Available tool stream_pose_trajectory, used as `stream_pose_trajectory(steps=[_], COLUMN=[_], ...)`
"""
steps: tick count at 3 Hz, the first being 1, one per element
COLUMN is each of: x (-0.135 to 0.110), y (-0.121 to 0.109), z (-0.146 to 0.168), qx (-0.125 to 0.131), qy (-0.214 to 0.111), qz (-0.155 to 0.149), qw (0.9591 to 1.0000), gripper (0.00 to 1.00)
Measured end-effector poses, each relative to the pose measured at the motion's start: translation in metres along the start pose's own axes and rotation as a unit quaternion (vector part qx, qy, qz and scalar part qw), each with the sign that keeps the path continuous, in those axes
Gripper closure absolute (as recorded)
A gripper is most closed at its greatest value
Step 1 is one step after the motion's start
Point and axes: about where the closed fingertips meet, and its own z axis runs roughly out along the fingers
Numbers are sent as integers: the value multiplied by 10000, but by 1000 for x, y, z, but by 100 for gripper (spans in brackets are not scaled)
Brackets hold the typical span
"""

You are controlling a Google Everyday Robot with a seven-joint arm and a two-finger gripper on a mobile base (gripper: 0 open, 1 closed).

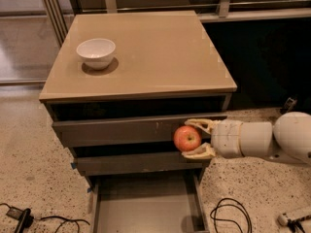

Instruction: Pick apple from bottom drawer and place on counter

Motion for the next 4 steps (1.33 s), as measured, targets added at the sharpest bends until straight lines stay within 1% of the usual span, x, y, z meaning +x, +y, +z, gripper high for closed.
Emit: stream_pose_trajectory(steps=[1,2,3,4], x=[-38,-38,-44,-68], y=[-36,-36,-36,-77], z=[-32,-32,-31,-33], qx=[-125,-125,-73,-67], qy=[410,410,430,299], qz=[-159,-159,-225,-569], qw=[9990,9990,9988,9979], gripper=[100,100,100,100])
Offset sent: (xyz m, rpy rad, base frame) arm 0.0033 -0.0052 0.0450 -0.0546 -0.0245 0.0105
